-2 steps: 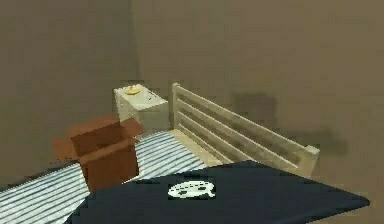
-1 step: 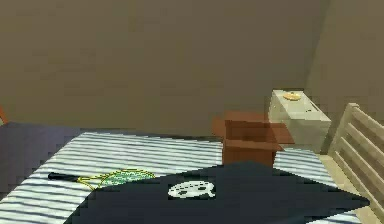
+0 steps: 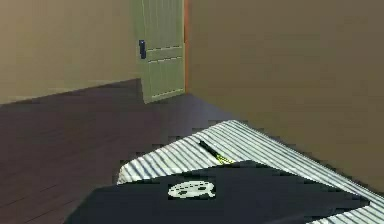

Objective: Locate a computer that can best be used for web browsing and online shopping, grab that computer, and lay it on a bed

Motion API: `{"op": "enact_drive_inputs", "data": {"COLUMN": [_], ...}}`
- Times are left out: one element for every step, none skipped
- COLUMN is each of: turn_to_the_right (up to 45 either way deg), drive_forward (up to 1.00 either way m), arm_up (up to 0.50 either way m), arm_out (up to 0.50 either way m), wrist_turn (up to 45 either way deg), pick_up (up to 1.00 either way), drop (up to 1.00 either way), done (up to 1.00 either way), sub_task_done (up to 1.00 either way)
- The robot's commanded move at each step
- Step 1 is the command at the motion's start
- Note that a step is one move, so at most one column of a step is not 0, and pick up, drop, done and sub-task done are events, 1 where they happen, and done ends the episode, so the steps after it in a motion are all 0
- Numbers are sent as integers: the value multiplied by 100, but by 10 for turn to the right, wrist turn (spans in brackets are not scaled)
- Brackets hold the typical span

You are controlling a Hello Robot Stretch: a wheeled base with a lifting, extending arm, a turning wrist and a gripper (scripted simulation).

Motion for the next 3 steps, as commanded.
{"op": "enact_drive_inputs", "data": {"turn_to_the_right": [-390,0,0], "drive_forward": [0,0,0], "arm_up": [0,0,0], "arm_out": [0,48,0], "wrist_turn": [0,0,450], "pick_up": [0,0,0], "drop": [0,0,0], "done": [0,0,0], "sub_task_done": [0,0,0]}}
